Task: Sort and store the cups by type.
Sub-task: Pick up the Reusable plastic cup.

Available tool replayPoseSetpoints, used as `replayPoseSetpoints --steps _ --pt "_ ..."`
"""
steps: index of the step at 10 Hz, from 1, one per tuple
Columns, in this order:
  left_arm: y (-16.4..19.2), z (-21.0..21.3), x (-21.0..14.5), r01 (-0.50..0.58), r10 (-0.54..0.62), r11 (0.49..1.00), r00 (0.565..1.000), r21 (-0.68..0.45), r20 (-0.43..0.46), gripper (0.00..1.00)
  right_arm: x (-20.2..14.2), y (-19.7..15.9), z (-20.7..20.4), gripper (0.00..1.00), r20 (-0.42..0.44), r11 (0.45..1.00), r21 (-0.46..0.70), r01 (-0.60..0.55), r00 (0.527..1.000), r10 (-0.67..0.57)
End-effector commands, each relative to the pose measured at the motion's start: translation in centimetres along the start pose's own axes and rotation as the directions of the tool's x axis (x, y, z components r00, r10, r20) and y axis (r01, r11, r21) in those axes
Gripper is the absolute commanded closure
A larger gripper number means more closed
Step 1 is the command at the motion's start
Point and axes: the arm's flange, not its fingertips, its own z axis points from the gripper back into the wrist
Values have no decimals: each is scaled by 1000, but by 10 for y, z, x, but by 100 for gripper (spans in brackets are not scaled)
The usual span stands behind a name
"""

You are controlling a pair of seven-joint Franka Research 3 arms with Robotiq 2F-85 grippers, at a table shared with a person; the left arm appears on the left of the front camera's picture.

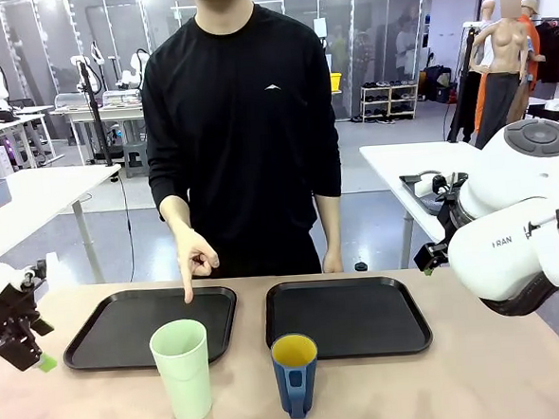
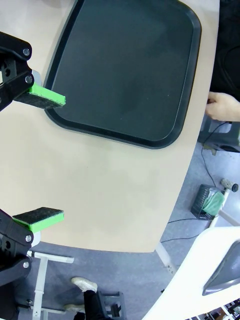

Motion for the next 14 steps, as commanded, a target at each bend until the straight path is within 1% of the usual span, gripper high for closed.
replayPoseSetpoints --steps 1,3,4,5,7,9,10,12,14 --pt "4 -5 -12 58 -59 998 994 -14 -88 0 0 0 0 0 -1 1000 -3 -7 1000 7" --pt "2 -10 -27 120 -121 982 993 -144 3 0 0 0 0 0 -1 1000 -3 -7 1000 7" --pt "3 -14 -35 146 -138 973 989 -180 55 0 0 0 0 0 -1 1000 -3 -7 1000 7" --pt "3 -17 -39 175 -153 964 981 -200 119 0 0 0 0 0 -1 1000 -3 -7 1000 7" --pt "5 -28 -46 224 -179 946 963 -233 200 0 0 0 0 0 -1 1000 -3 -7 1000 7" --pt "9 -42 -52 241 -169 947 936 -214 308 0 0 0 0 0 -1 1000 -3 -7 1000 7" --pt "9 -49 -53 253 -167 946 916 -204 364 0 0 0 0 0 -1 1000 -3 -7 1000 7" --pt "14 -63 -60 254 -150 955 857 -152 493 0 0 0 0 0 -1 1000 -3 -7 1000 7" --pt "15 -76 -65 250 -102 956 776 -155 622 0 0 0 0 0 -1 1000 -3 -7 1000 7"
